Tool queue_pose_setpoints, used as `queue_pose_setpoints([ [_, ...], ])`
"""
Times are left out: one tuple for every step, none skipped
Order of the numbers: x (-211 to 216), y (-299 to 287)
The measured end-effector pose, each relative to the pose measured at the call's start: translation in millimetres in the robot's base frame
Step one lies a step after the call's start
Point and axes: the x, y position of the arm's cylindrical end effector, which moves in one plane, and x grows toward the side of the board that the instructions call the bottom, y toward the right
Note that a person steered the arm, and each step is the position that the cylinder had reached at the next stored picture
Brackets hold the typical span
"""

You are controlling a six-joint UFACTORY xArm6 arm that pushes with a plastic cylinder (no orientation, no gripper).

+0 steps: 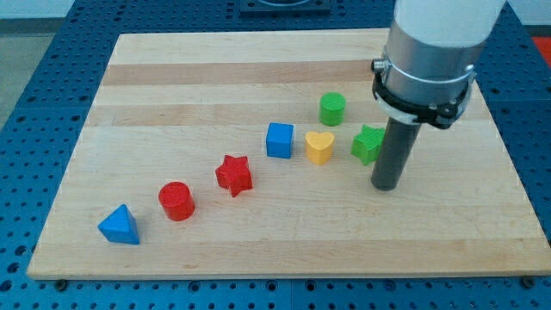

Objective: Slide the green blocks diagonal to each other

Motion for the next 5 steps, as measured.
queue_pose_setpoints([
  [-34.4, -2.9],
  [-66.4, -5.3],
  [-124.9, -4.8],
  [-121.9, -3.9],
  [-109.6, 7.1],
])
